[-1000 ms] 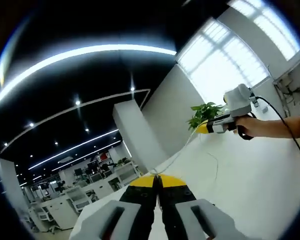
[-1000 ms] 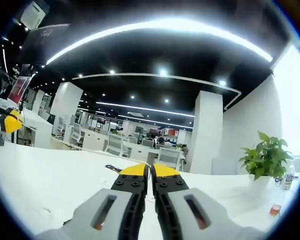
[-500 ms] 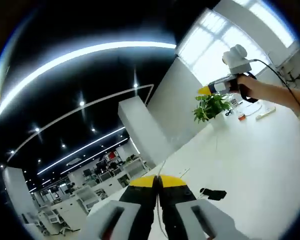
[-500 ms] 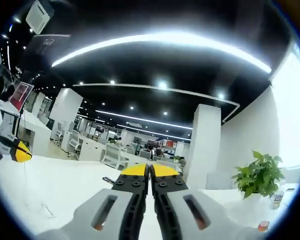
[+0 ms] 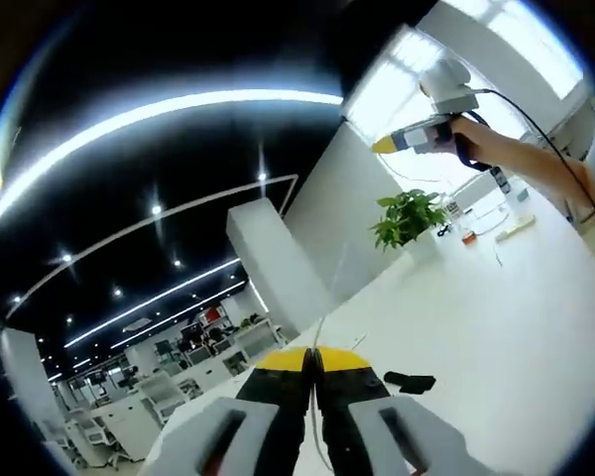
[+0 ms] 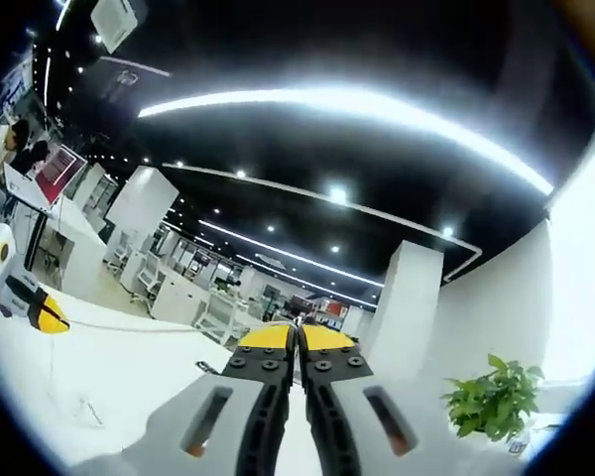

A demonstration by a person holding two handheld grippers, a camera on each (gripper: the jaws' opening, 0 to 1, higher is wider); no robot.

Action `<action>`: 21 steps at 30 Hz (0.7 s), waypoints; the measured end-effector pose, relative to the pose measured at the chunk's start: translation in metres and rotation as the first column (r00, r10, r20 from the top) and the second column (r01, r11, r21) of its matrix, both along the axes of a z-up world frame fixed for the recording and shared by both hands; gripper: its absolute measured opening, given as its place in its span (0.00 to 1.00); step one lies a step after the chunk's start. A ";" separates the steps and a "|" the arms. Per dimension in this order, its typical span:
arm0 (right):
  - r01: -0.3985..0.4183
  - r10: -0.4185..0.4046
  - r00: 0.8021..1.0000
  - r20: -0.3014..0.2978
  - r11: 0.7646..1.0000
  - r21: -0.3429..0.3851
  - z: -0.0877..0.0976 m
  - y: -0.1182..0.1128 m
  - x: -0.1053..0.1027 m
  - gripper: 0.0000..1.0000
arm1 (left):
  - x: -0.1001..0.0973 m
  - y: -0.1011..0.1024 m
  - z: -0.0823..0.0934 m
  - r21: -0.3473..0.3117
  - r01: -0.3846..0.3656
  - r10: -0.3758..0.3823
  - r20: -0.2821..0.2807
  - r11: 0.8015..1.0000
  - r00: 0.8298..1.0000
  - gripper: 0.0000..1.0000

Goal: Peel open the Velcro strap on the desktop, arrange the wired earphones neatly onto it, and close the Velcro strap to secure them.

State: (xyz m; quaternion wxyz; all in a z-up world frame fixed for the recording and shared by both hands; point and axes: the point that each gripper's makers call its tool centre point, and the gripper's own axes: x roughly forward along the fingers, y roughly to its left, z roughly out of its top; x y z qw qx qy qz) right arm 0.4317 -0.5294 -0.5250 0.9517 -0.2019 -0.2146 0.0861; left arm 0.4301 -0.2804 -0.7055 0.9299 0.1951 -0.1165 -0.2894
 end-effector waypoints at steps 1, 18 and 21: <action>-0.010 0.010 1.000 -0.001 1.000 0.002 0.000 0.002 -0.002 0.04 | -0.001 0.000 -0.003 -0.011 0.004 -0.004 -0.015 1.000 1.000 0.05; -0.369 0.373 0.918 -0.137 0.928 0.052 -0.019 0.099 -0.037 0.04 | 0.021 0.020 -0.071 -0.136 0.016 -0.054 -0.282 0.991 0.958 0.06; -0.449 0.458 0.874 -0.162 0.889 0.090 -0.015 0.121 -0.045 0.04 | 0.020 0.022 -0.076 -0.133 0.012 -0.052 -0.296 0.991 0.954 0.06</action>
